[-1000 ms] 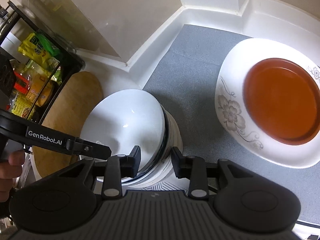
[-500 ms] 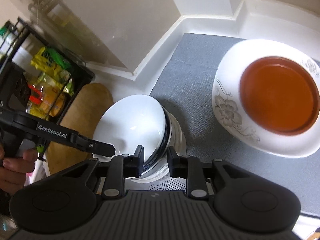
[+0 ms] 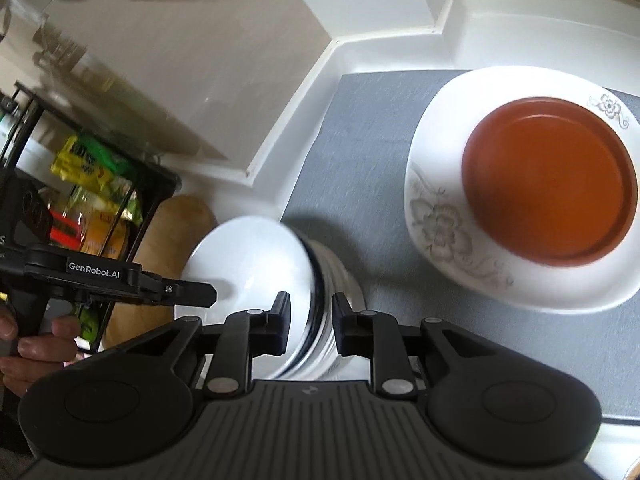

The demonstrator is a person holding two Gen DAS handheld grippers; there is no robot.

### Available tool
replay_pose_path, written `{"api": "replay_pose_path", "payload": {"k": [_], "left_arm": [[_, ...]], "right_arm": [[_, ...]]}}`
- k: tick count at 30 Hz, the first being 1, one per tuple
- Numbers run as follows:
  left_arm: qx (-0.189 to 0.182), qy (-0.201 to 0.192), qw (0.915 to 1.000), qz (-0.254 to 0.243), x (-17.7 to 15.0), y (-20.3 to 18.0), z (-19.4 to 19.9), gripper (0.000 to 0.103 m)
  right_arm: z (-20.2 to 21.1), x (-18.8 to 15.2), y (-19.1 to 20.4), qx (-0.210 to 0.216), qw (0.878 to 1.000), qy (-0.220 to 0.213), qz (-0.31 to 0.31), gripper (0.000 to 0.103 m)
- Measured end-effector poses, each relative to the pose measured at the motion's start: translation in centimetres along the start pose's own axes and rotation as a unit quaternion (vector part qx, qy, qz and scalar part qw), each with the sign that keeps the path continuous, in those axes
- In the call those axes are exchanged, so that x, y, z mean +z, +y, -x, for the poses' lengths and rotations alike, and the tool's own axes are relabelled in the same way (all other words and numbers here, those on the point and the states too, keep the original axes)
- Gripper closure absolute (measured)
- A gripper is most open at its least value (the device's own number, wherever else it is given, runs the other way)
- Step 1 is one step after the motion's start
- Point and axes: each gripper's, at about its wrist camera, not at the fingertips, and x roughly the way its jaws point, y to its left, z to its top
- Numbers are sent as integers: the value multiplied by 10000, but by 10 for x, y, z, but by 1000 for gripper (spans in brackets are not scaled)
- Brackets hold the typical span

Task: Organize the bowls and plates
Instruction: 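Lift the bowl stack with both tools and carry it toward the plate stack, then lower the bowl stack with both tools onto the orange plate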

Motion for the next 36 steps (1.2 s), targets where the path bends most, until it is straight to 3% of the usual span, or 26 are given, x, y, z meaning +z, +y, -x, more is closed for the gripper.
{"api": "replay_pose_path", "payload": {"k": [7,10,12,19,21,25,32,36], "left_arm": [[-204,105,9996,139,2,11,-12,63],[-90,257,9995,171,0,13,-20,54],[-107,382,9989,263,-2,15,-28,53],[-111,520,9983,230,-9,9,-47,50],[-93,535,9983,215,-11,4,-52,46],[22,474,9989,54,-16,-6,-56,40],[21,533,9984,-205,-18,-11,-46,57],[140,505,9981,-326,-18,-15,-44,57]], "right_arm": [[-9,2,-20,204,9986,-51,-488,78],[-12,-1,-21,140,9984,66,-544,68],[-17,-4,-23,116,9979,186,-605,58],[-41,-16,-29,170,9950,499,-850,44],[-48,-21,-32,204,9934,594,-962,38],[-55,-30,-33,317,9911,582,-1157,40],[-48,-27,-26,158,9927,531,-1076,54],[-43,-26,-26,143,9932,488,-1048,56]]}}
